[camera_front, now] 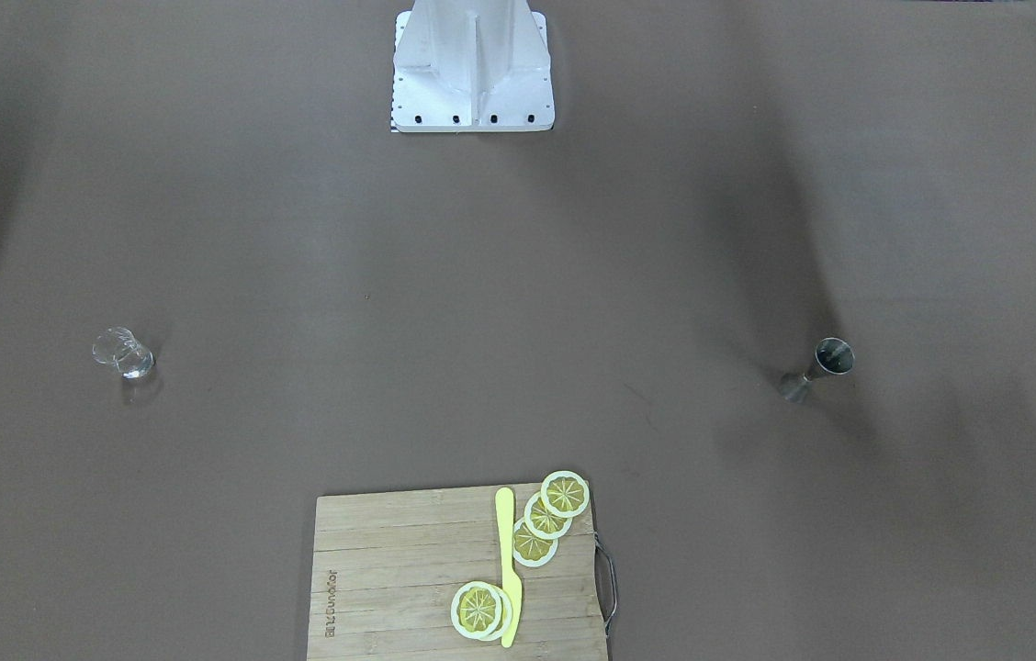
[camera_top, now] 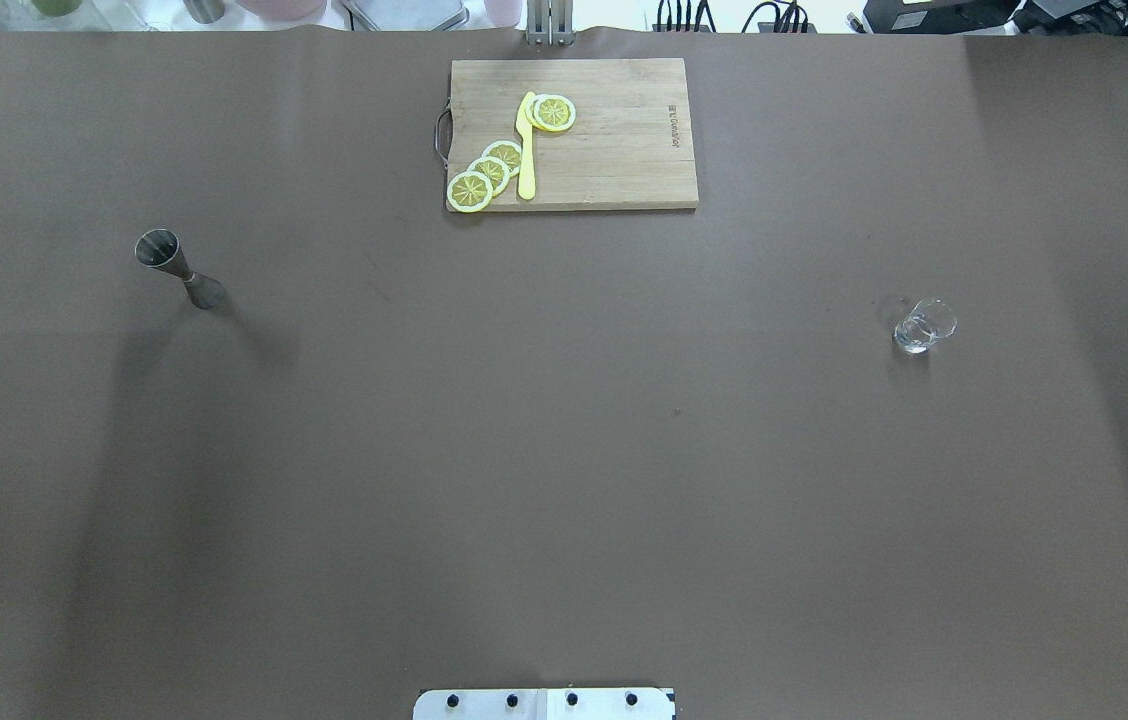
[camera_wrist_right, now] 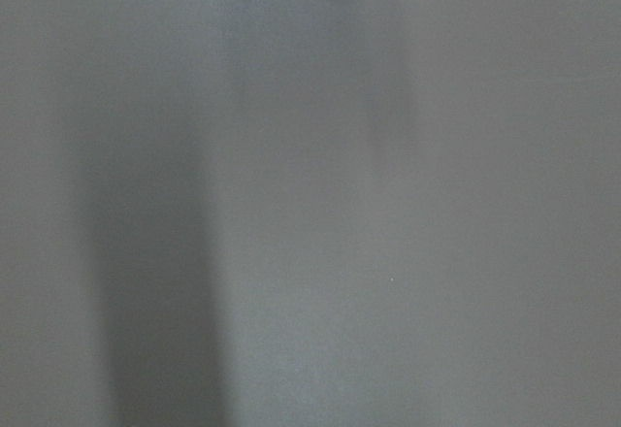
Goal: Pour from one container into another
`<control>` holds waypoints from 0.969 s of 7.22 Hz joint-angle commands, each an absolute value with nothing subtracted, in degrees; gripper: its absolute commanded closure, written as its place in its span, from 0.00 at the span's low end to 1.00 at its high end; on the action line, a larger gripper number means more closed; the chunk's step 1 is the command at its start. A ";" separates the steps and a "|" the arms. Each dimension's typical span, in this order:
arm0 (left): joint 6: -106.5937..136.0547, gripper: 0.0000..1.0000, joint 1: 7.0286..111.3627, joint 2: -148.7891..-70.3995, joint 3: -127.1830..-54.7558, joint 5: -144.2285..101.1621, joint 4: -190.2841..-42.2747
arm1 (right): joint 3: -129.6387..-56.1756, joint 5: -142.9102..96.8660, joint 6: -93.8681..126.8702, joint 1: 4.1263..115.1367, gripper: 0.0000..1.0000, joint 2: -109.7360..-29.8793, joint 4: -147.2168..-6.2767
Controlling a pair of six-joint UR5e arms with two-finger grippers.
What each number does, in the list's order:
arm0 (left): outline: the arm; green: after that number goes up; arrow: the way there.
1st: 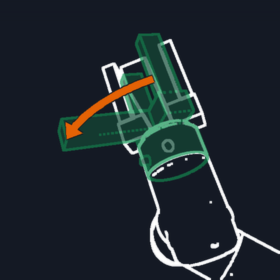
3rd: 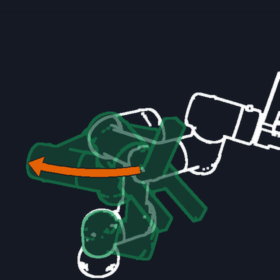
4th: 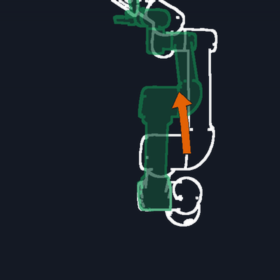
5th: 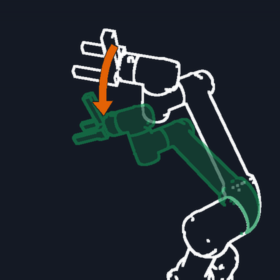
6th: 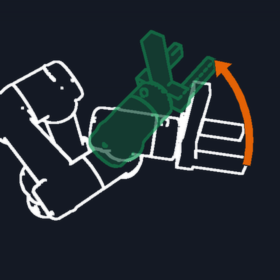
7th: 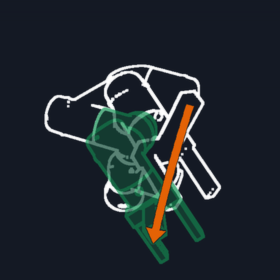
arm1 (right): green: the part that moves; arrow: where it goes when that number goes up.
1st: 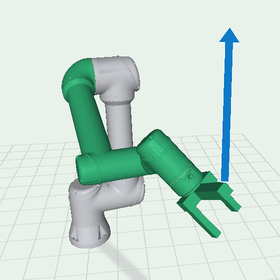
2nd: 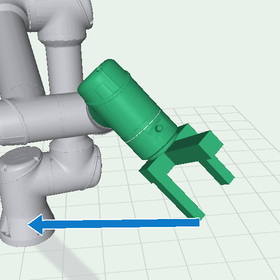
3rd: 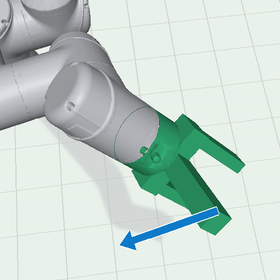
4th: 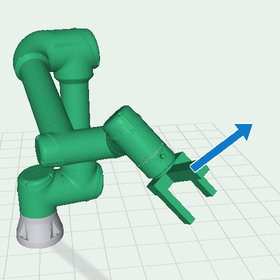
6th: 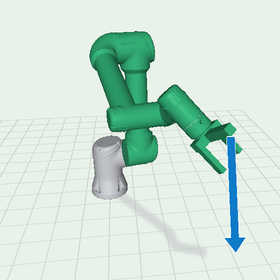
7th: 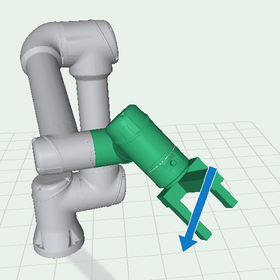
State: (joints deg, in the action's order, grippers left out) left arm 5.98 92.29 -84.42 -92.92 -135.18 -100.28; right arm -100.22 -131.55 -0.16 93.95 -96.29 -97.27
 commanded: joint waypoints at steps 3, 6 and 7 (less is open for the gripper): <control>5.98 0.02 92.29 -84.29 -92.81 -135.18 -100.20 | -100.28 -131.31 0.26 93.96 0.00 -96.06 -97.21; 6.50 0.02 92.37 -84.03 -93.42 -135.18 -100.28 | -99.93 -131.31 0.17 93.87 0.00 -96.06 -96.42; 6.50 0.02 92.55 -83.76 -95.95 -135.18 -100.11 | -99.84 -131.31 0.18 93.87 0.00 -96.06 -96.33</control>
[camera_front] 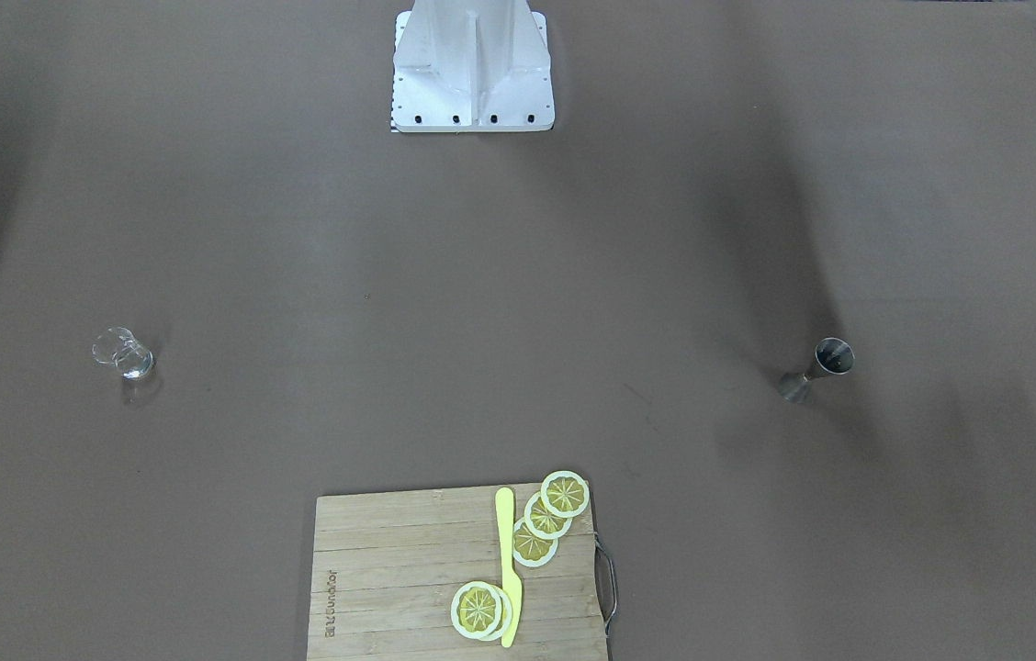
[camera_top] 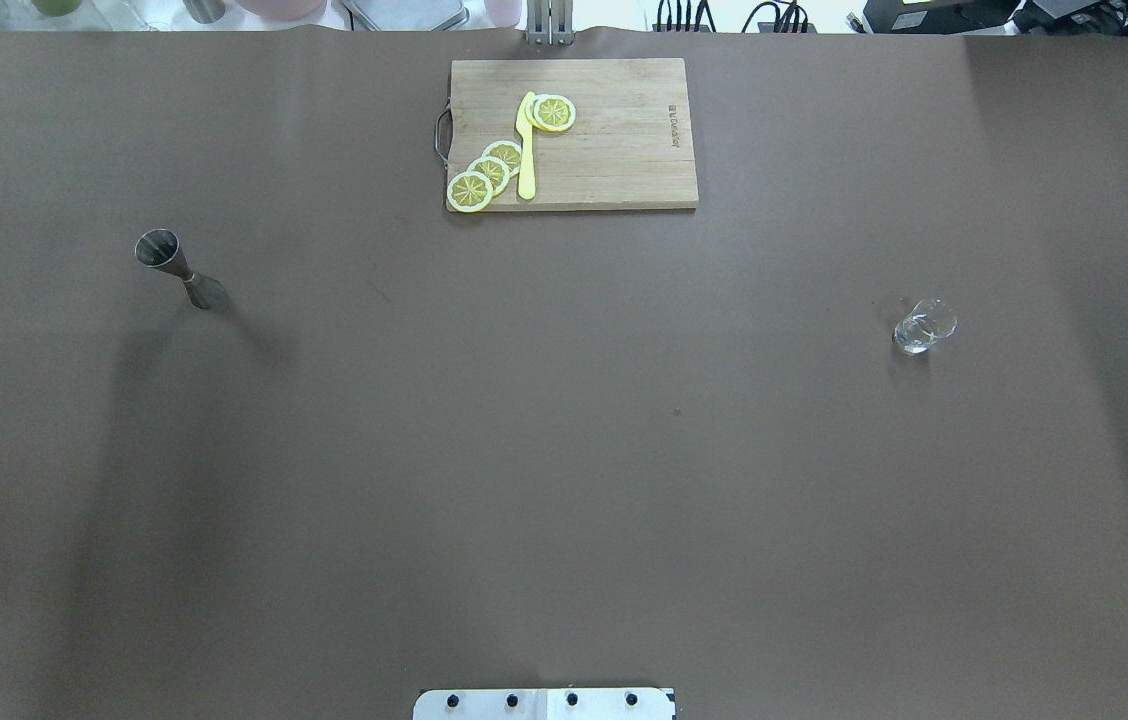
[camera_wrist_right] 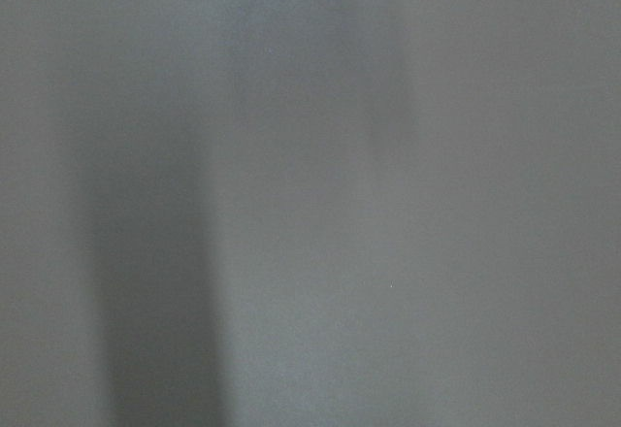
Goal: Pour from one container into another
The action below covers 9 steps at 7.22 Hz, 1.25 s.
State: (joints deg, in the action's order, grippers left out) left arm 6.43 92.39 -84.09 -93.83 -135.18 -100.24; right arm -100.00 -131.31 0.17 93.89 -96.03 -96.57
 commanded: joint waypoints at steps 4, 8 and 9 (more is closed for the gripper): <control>6.16 0.02 92.55 -82.44 -110.36 -135.35 -82.99 | -99.67 -132.18 -1.93 92.11 0.00 -95.89 -88.86; 5.98 0.02 93.69 -75.76 -126.38 -135.97 -69.96 | -99.40 -139.83 -1.94 89.92 0.00 -97.29 -80.10; 6.59 0.02 93.08 -76.28 -126.73 -136.05 -70.31 | -99.40 -140.79 -1.41 89.13 0.00 -98.43 -75.98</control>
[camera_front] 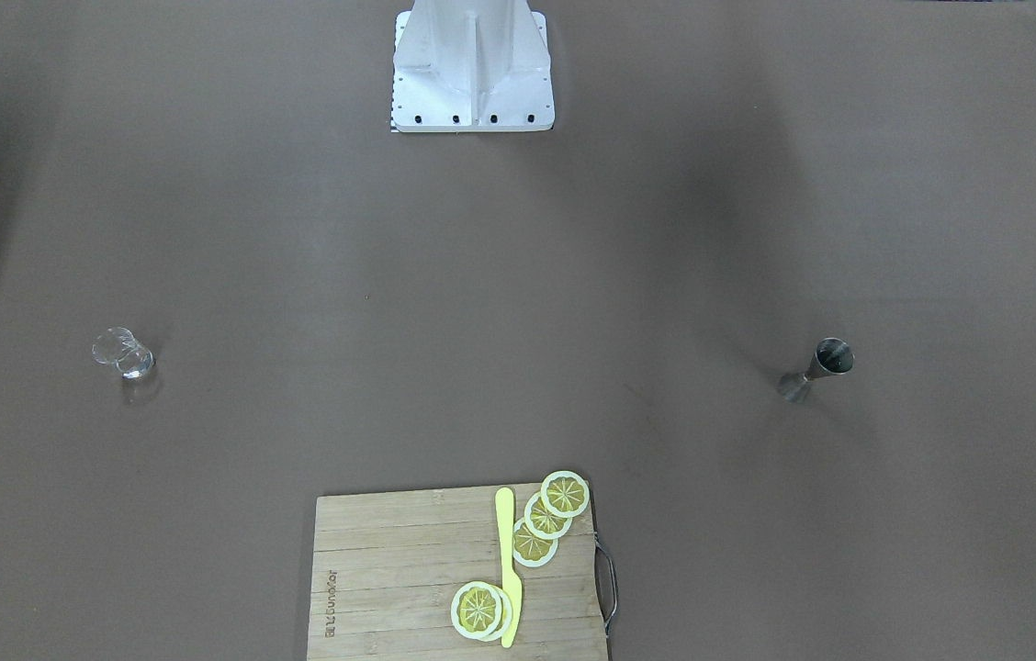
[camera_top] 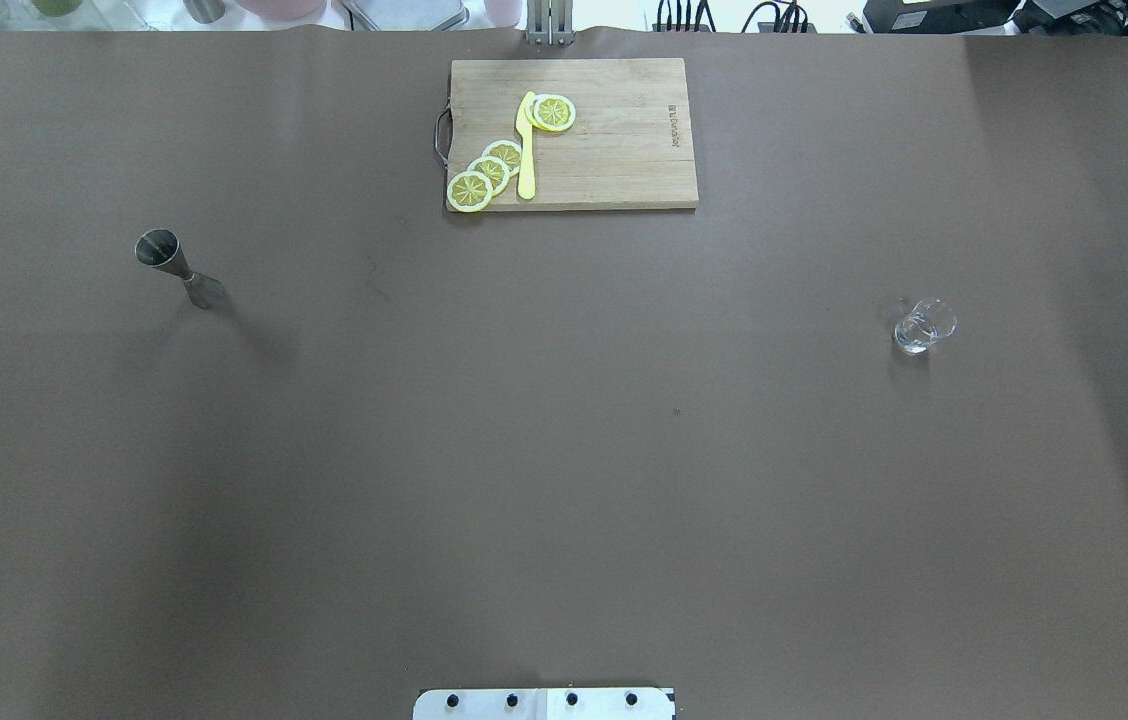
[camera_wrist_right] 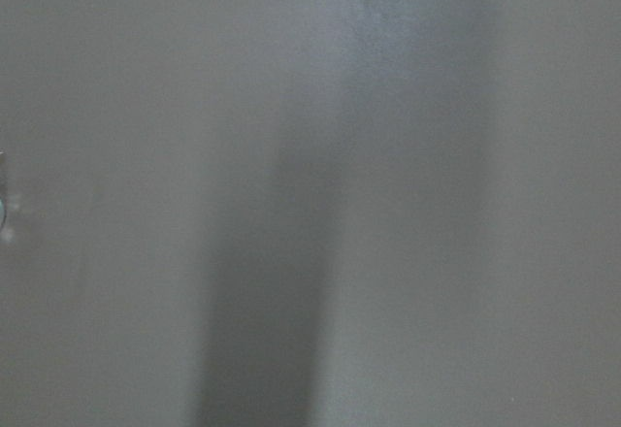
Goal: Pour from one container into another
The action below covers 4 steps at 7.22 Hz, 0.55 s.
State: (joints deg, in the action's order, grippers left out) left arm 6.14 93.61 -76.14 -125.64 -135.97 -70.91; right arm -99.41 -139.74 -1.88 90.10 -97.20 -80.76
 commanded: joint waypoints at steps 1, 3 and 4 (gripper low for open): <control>11.20 0.02 90.55 -78.73 -126.65 -136.05 -71.01 | -99.49 -142.89 3.21 88.34 0.00 -98.52 -74.37; 28.06 0.02 85.98 -82.87 -125.61 -136.05 -71.71 | -101.67 -143.61 9.99 85.62 0.00 -100.36 -70.68; 35.78 0.02 83.52 -83.58 -124.73 -136.05 -77.64 | -103.86 -143.18 13.67 83.60 0.00 -103.50 -66.14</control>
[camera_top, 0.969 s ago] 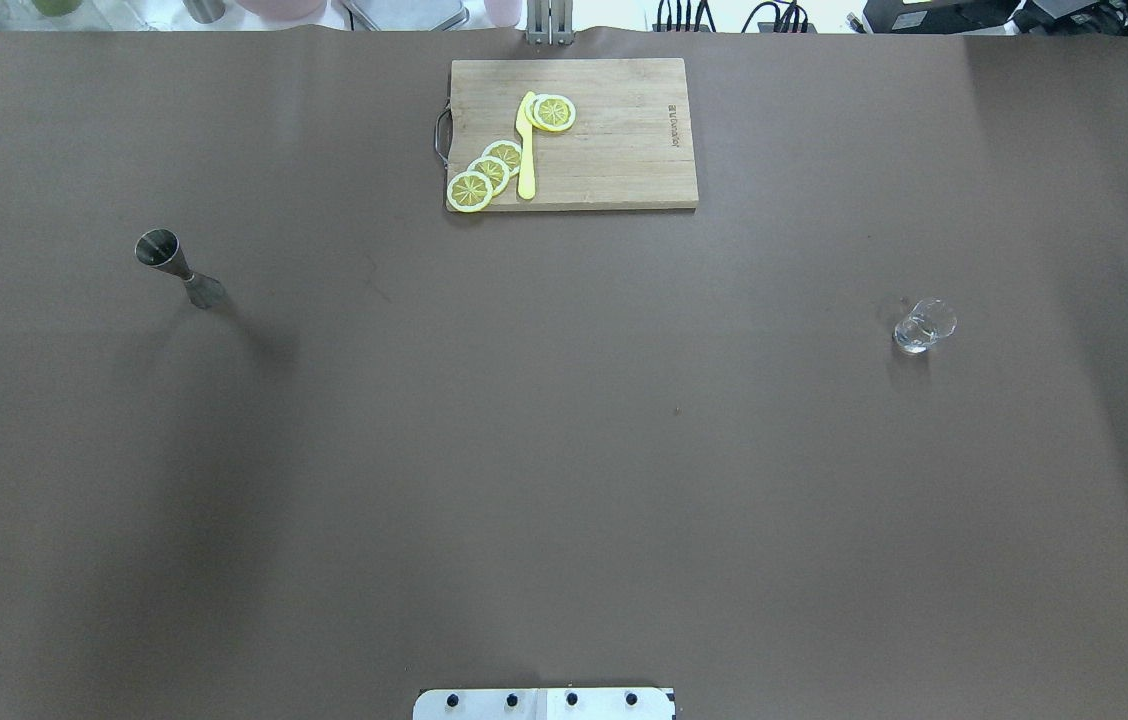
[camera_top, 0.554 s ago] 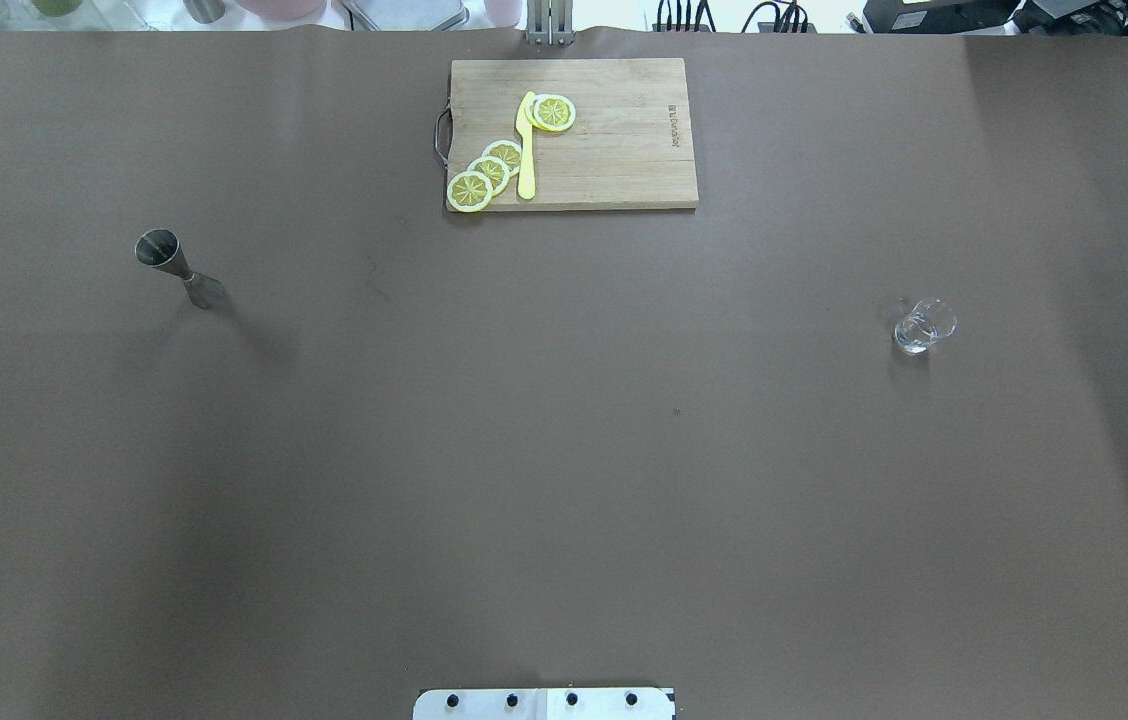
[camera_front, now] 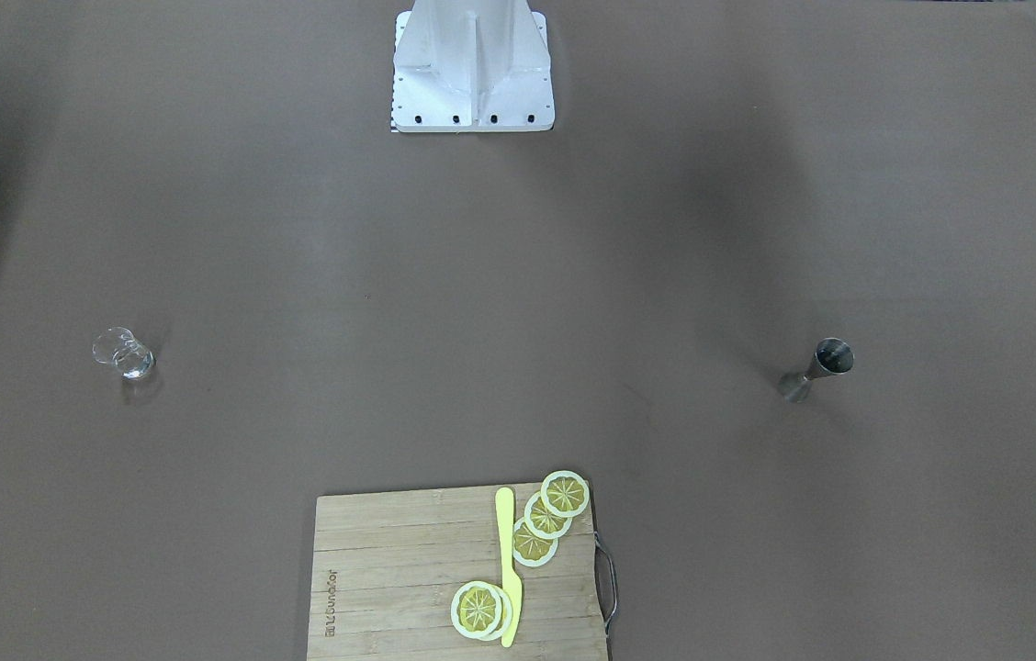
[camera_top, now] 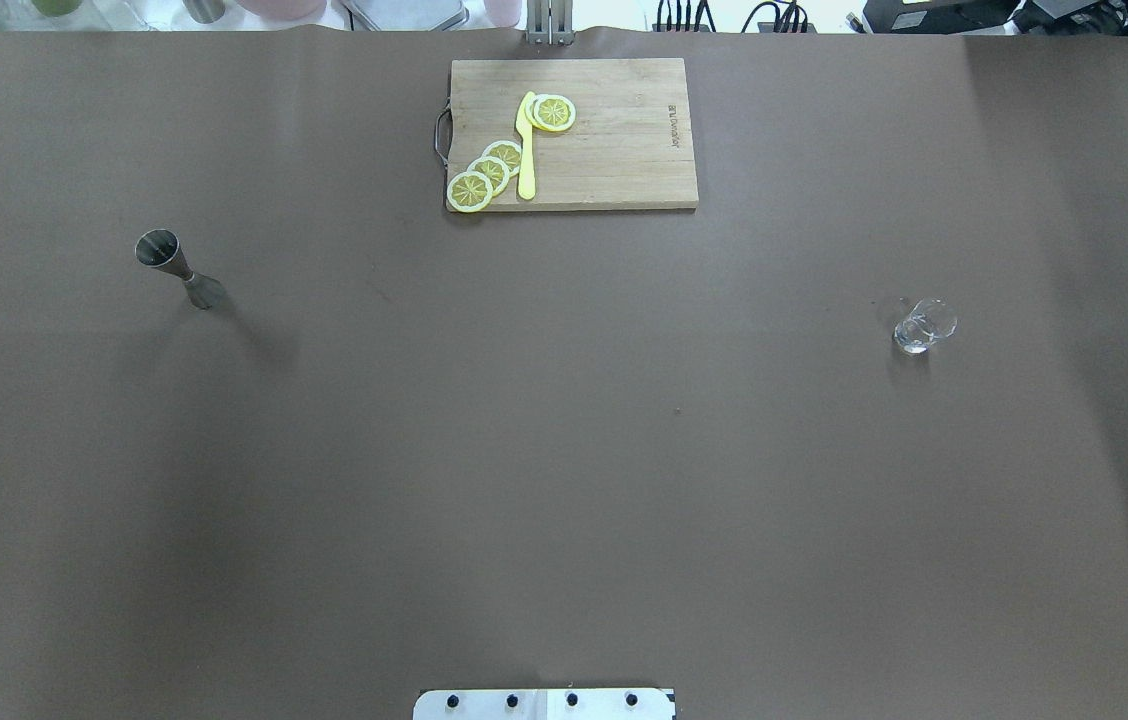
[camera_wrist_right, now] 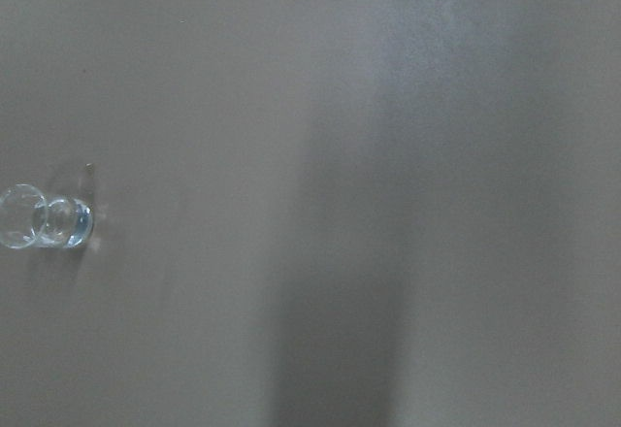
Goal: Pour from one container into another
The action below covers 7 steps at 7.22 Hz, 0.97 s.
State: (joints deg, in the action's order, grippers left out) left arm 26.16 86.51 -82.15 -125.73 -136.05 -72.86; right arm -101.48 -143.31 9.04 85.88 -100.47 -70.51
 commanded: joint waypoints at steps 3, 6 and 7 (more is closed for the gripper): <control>41.92 0.02 83.32 -83.15 -123.13 -136.06 -87.61 | -105.64 -138.90 25.71 77.72 0.00 -112.38 -47.37; 53.49 0.02 81.49 -82.89 -121.64 -136.05 -97.87 | -105.47 -131.51 28.83 73.40 0.00 -115.22 -34.75; 58.66 0.02 79.30 -82.97 -121.73 -136.05 -100.43 | -105.38 -128.00 28.39 70.78 0.00 -115.22 -30.28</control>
